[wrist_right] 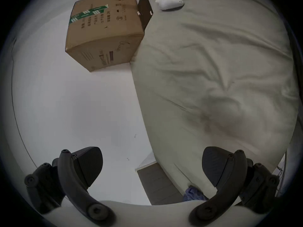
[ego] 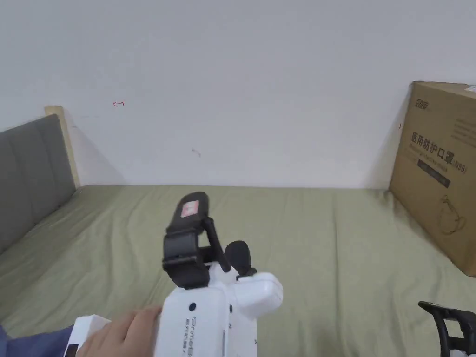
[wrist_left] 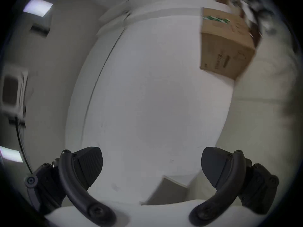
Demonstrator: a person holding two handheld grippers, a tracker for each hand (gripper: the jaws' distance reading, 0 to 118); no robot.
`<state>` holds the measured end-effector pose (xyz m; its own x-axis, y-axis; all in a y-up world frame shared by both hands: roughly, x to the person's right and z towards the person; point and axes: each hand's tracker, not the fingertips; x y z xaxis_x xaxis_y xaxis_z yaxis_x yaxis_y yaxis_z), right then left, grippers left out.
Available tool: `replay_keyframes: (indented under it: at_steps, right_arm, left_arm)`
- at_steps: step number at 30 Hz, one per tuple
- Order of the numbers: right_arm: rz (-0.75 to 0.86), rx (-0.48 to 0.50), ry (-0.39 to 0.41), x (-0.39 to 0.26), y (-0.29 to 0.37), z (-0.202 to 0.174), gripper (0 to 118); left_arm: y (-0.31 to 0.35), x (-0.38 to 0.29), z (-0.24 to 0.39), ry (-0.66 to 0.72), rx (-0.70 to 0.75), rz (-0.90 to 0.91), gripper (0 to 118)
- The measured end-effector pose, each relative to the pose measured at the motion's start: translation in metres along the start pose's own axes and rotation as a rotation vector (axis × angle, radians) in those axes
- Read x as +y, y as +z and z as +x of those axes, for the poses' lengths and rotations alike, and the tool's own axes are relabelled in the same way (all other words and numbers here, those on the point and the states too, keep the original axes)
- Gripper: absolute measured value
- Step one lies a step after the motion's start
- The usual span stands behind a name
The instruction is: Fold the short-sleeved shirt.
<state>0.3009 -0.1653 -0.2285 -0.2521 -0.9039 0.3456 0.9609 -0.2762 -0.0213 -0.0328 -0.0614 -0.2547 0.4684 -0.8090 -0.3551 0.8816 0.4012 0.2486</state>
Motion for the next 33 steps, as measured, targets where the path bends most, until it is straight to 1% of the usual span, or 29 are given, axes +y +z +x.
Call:
replay_keyframes:
  at_steps: [1, 3, 5, 7, 8, 9, 10, 11, 12, 13, 14, 15, 16, 17, 18, 19, 20, 21, 22, 23, 24, 25, 26, 27, 28, 29, 30, 31, 33]
  right_arm:
    - [0.016, 0.023, 0.025, 0.002, 0.003, -0.007, 118]
    - [0.043, 0.070, 0.115, -0.005, 0.008, -0.028, 118]
    - [0.059, 0.136, 0.228, -0.010, 0.016, -0.048, 118]
    - [0.104, 0.161, 0.437, -0.019, 0.020, -0.073, 118]
    - [0.133, 0.150, 0.585, -0.028, 0.024, -0.084, 118]
    - [0.178, 0.110, 0.809, -0.042, 0.025, -0.095, 118]
    - [0.236, 0.051, 1.062, -0.057, 0.023, -0.106, 118]
    - [0.292, 0.014, 1.249, -0.070, 0.020, -0.109, 118]
    - [0.377, -0.001, 1.464, -0.085, 0.018, -0.106, 118]
    - [0.436, 0.007, 1.610, -0.095, 0.017, -0.103, 118]
    - [0.472, 0.008, 1.693, -0.105, 0.018, -0.101, 118]
    - [0.469, 0.022, 1.727, -0.110, 0.017, -0.100, 118]
    - [0.439, 0.042, 1.740, -0.113, 0.017, -0.101, 118]
    - [0.413, 0.059, 1.724, -0.114, 0.016, -0.102, 118]
    - [0.390, 0.096, 1.679, -0.108, 0.019, -0.104, 118]
    - [0.365, 0.133, 1.574, -0.100, 0.020, -0.105, 118]
    - [0.323, 0.162, 1.372, -0.086, 0.020, -0.104, 118]
    - [0.264, 0.190, 1.113, -0.066, 0.018, -0.101, 118]
    - [0.177, 0.209, 0.709, -0.037, 0.017, -0.090, 118]
    - [0.112, 0.208, 0.382, -0.016, 0.009, -0.073, 118]
    - [0.055, 0.162, 0.009, 0.005, -0.001, -0.046, 118]
    - [-0.009, 0.176, -0.283, 0.017, -0.011, -0.015, 118]
    - [-0.022, 0.202, -0.546, 0.022, -0.016, 0.008, 118]
    - [-0.059, 0.204, -0.801, 0.031, -0.021, 0.025, 118]
    - [0.041, 0.141, -0.523, 0.031, -0.010, 0.015, 118]
    - [0.075, 0.083, -0.271, 0.038, -0.003, 0.000, 118]
    - [0.101, 0.072, -0.117, 0.017, -0.001, -0.006, 118]
    - [0.094, 0.137, 0.145, 0.012, 0.000, -0.031, 118]
    - [0.107, 0.164, 0.464, 0.002, 0.005, -0.074, 118]
  left_arm:
    - [-0.008, -0.004, -0.001, 0.080, -0.004, -0.049, 118]
    - [-0.015, -0.008, -0.015, 0.249, -0.033, -0.105, 118]
    - [-0.019, -0.011, -0.033, 0.427, -0.047, -0.175, 118]
    - [-0.022, -0.019, -0.047, 0.658, -0.076, -0.245, 118]
    - [-0.022, -0.024, -0.052, 0.768, -0.087, -0.262, 118]
    - [-0.021, -0.029, -0.058, 0.901, -0.102, -0.277, 118]
    - [-0.020, -0.035, -0.060, 0.994, -0.105, -0.304, 118]
    - [-0.021, -0.038, -0.060, 1.028, -0.112, -0.326, 118]
    - [-0.022, -0.042, -0.060, 1.050, -0.122, -0.355, 118]
    - [-0.022, -0.042, -0.057, 1.044, -0.135, -0.368, 118]
    - [-0.022, -0.043, -0.056, 1.035, -0.141, -0.367, 118]
    - [-0.021, -0.043, -0.056, 1.031, -0.141, -0.367, 118]
    - [-0.020, -0.043, -0.055, 1.028, -0.143, -0.367, 118]
    - [-0.020, -0.042, -0.054, 1.024, -0.142, -0.369, 118]
    - [-0.020, -0.041, -0.053, 1.011, -0.137, -0.370, 118]
    - [-0.020, -0.038, -0.052, 0.963, -0.112, -0.369, 118]
    - [-0.019, -0.029, -0.048, 0.822, -0.063, -0.349, 118]
    - [-0.017, -0.016, -0.037, 0.604, -0.013, -0.290, 118]
    - [-0.011, -0.002, -0.017, 0.197, 0.058, -0.146, 118]
    - [-0.005, -0.005, 0.006, -0.118, 0.092, -0.021, 118]
    - [0.000, -0.015, 0.028, -0.450, 0.099, 0.132, 118]
    - [0.001, -0.021, 0.038, -0.679, 0.102, 0.231, 118]
    - [0.001, -0.022, 0.040, -0.686, 0.077, 0.243, 118]
    - [0.001, -0.015, 0.035, -0.586, 0.028, 0.221, 118]
    - [0.000, -0.008, 0.026, -0.373, -0.023, 0.175, 118]
    - [-0.003, -0.006, 0.015, -0.195, -0.036, 0.107, 118]
    - [-0.008, -0.003, 0.005, -0.073, -0.042, 0.036, 118]
    - [-0.014, -0.001, -0.008, 0.098, -0.070, -0.044, 118]
    - [-0.028, -0.009, -0.032, 0.492, -0.126, -0.191, 118]
